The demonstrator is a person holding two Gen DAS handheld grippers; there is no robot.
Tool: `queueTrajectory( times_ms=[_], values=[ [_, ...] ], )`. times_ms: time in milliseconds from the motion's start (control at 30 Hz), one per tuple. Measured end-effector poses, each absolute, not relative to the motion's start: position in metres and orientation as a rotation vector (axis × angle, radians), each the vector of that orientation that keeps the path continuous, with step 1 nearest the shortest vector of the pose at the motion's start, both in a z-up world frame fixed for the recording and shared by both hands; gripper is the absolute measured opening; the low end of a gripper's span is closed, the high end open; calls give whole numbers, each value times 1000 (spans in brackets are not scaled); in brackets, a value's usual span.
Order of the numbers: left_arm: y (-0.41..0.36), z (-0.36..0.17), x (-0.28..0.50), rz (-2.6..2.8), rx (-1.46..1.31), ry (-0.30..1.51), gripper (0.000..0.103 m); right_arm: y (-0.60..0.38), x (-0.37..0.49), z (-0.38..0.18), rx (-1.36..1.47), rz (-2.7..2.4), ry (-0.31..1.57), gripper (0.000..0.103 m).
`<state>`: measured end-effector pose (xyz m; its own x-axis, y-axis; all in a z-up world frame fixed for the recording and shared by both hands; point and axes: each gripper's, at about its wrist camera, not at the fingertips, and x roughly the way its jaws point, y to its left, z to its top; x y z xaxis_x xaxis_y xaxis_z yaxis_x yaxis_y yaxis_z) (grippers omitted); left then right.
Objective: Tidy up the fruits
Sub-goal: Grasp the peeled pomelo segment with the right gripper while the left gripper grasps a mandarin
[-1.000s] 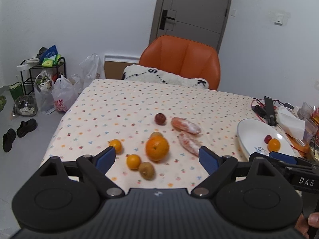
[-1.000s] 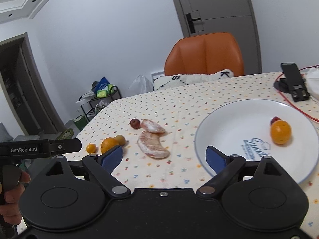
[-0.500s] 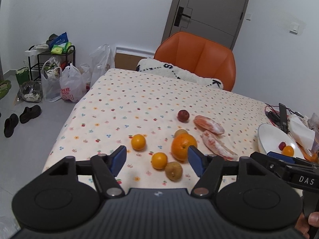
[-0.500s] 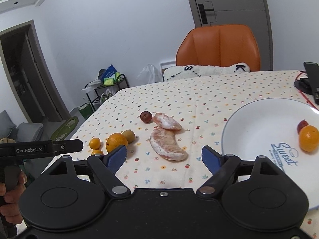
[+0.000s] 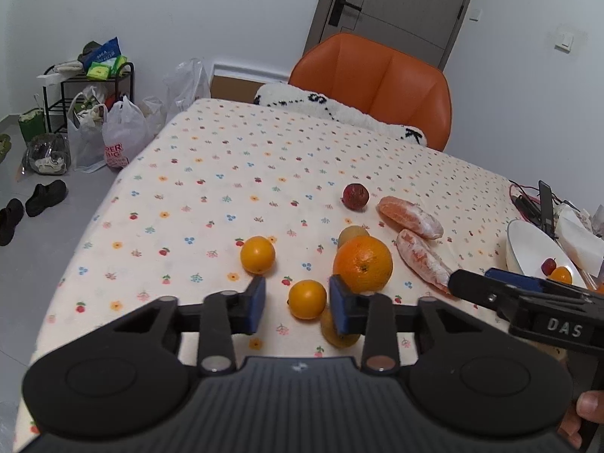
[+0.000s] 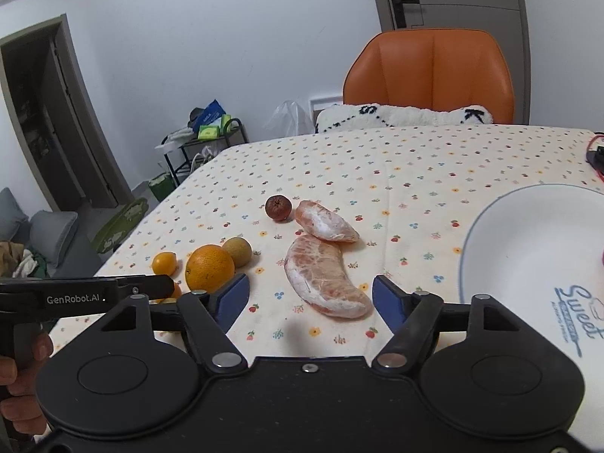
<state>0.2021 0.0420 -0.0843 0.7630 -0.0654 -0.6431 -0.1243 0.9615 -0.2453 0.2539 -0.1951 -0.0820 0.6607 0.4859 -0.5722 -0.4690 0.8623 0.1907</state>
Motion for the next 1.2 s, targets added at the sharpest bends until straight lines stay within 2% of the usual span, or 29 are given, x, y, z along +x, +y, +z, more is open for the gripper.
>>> queueTrajectory(
  times_ms=[167,333,567,600,700,733,1200],
  values=[
    [43,-91,207,20,-287,728,22,-183,264,-85,-14,536,653,69],
    [47,-92,208,12,-300,722,21,-173,276,-91,-53,526,680,63],
    [53,-90,210,20,-310,720,21,-166,281,-96,-92,516,686,63],
    [54,-90,210,20,-310,719,21,-166,282,-96,-94,516,685,61],
    [54,-89,209,24,-311,715,21,-167,283,-95,-95,520,689,43],
    [54,-88,208,26,-314,714,21,-168,284,-94,-91,529,695,41],
    [45,-71,191,36,-307,676,21,-194,254,-90,-15,575,708,38]
  ],
)
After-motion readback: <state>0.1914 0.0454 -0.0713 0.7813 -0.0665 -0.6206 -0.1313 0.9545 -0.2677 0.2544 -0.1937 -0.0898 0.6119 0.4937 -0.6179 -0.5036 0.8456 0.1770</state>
